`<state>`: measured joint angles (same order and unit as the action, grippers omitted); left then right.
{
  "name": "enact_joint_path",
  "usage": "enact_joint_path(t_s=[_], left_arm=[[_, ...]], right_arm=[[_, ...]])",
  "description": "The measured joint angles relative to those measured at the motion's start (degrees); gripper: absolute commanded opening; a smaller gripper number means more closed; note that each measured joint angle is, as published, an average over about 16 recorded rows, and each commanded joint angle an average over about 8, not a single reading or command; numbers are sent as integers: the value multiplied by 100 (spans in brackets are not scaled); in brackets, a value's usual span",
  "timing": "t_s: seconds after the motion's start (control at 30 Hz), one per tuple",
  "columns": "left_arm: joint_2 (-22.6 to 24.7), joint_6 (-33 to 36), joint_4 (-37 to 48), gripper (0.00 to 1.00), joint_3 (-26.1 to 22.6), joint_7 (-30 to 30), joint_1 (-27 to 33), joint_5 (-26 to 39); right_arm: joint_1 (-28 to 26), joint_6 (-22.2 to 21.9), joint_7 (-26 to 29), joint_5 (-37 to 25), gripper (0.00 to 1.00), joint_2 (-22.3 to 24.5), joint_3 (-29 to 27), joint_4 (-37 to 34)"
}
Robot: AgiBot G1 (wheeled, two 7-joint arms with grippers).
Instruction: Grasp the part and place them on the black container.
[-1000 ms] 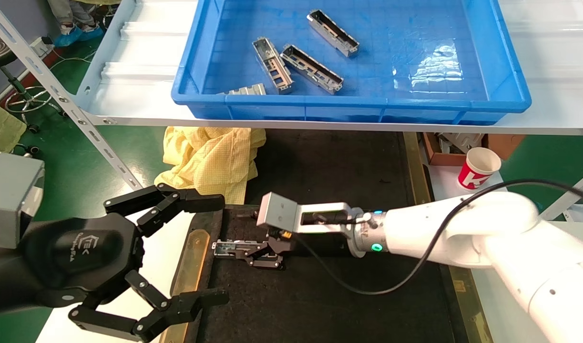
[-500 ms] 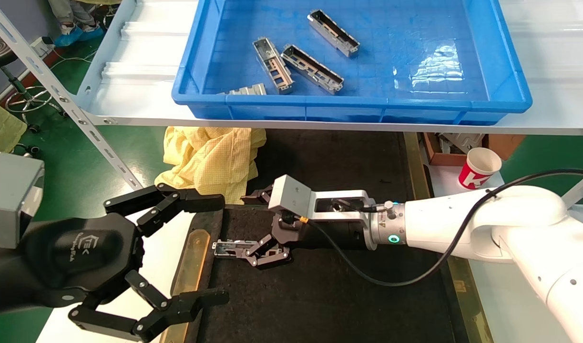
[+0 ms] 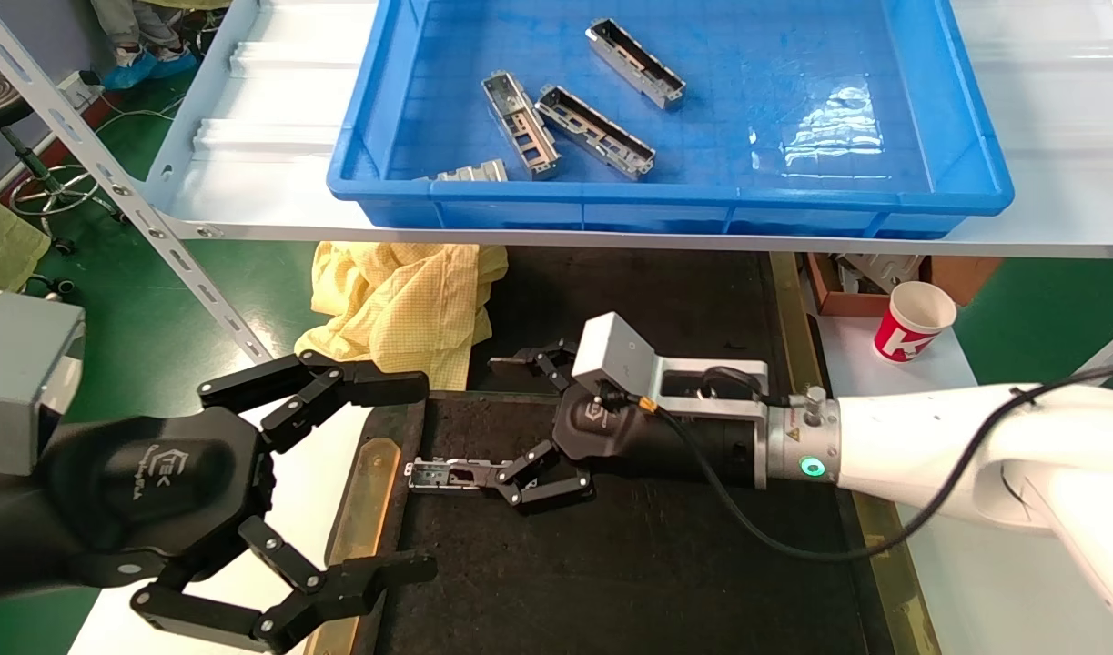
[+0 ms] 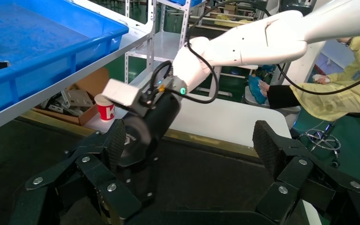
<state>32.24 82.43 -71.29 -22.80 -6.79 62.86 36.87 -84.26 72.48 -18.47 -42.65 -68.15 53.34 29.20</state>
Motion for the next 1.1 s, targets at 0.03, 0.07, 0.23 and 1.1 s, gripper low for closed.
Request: enact_joint_path(t_s=[0.03, 0.07, 0.23, 1.1], left_arm=[[0, 0, 0, 100, 0, 0, 0, 0], [0, 0, 0, 100, 0, 0, 0, 0], [0, 0, 0, 100, 0, 0, 0, 0], [0, 0, 0, 100, 0, 0, 0, 0]], right_arm=[[46, 27, 59, 2, 100, 67, -76, 90], [92, 54, 119, 3, 100, 135, -152, 180], [325, 189, 418, 11, 100, 474, -534, 635], [1529, 891, 1969, 53, 100, 2233, -2515, 2991]])
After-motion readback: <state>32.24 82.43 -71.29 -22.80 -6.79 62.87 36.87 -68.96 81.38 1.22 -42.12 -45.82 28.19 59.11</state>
